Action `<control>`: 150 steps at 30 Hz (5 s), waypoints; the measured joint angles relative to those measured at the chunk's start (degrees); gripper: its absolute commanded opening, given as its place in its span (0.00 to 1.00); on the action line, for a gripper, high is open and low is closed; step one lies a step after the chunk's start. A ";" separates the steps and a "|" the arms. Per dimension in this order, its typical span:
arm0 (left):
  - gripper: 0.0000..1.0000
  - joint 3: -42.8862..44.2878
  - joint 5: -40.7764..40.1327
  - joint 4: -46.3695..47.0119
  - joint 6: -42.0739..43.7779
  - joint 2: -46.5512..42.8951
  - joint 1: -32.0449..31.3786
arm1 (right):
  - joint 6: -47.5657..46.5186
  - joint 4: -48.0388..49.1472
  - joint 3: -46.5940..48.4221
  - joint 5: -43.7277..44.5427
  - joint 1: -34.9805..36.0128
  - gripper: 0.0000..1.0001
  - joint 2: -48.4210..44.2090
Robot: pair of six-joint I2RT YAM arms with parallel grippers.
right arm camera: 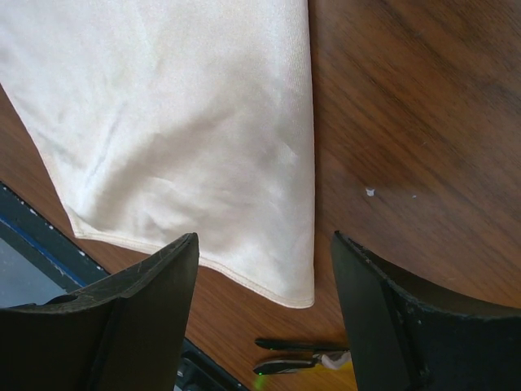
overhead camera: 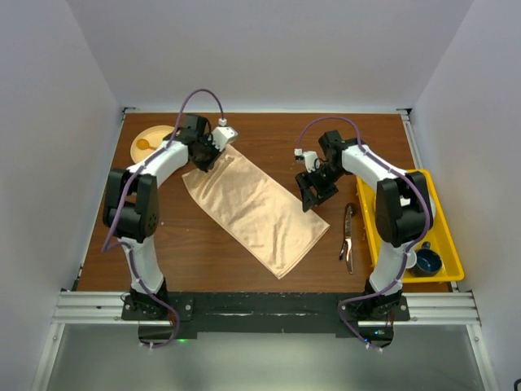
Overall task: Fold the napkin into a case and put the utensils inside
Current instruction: Pick up the rectangle-folded napkin at the center of the board, then fold the rectangle-folded napkin at the center of the board.
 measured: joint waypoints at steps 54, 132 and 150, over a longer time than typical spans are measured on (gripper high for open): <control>0.33 -13.44 18.27 0.59 -16.63 -3.67 -9.11 | -1.49 -1.29 0.39 -1.66 -6.75 0.63 6.43; 0.35 8.74 29.24 -11.41 4.94 12.28 -7.43 | 20.52 9.99 4.22 -6.12 0.07 0.00 11.23; 0.34 -6.88 33.73 -14.53 29.07 -0.28 -7.41 | 18.60 8.07 5.14 -6.12 0.07 0.21 11.23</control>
